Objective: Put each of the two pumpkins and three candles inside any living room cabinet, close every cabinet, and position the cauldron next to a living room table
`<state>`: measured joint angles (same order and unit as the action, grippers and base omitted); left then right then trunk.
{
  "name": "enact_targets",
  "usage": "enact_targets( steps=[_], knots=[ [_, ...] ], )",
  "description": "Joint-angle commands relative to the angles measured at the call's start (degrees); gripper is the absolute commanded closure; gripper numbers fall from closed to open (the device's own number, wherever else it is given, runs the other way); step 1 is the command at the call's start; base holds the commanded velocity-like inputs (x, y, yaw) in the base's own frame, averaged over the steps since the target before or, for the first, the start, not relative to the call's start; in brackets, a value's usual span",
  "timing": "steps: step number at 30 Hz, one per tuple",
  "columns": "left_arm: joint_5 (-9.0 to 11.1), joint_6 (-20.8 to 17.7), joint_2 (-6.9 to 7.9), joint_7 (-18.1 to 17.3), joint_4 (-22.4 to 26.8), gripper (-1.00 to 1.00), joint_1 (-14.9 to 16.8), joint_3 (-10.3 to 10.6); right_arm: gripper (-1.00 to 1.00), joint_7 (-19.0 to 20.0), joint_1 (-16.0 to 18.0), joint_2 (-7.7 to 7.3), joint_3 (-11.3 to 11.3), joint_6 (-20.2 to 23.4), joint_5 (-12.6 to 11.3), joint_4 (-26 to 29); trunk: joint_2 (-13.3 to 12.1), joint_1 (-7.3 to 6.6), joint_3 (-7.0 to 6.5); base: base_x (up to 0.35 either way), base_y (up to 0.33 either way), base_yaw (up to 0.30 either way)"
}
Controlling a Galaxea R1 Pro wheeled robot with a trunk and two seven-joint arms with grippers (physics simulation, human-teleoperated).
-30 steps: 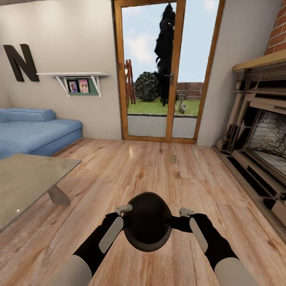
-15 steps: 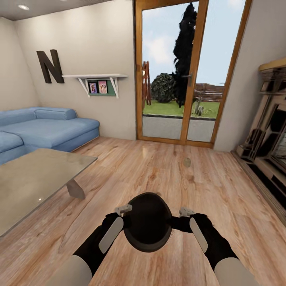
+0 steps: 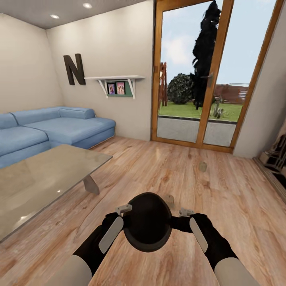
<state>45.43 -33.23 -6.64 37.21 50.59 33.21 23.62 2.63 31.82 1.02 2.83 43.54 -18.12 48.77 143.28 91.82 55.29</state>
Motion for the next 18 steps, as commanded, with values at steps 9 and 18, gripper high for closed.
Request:
enact_targets(
  steps=[9, 18],
  knots=[
    [2.09, 0.73, 0.05, 0.48, 1.62, 1.00, 0.12, 0.69, 1.00, 0.36, 0.00, -0.05, 0.42, 0.94, -1.13, 0.01, 0.03, -0.02, -0.20, 0.000, -0.206, 0.265],
    [2.09, 0.76, 0.05, 0.49, 1.62, 1.00, 0.13, 0.68, 1.00, 0.36, 0.00, -0.05, 0.42, 0.97, -1.13, 0.01, 0.03, -0.02, -0.45, 0.000, -0.227, 0.265]
  ],
)
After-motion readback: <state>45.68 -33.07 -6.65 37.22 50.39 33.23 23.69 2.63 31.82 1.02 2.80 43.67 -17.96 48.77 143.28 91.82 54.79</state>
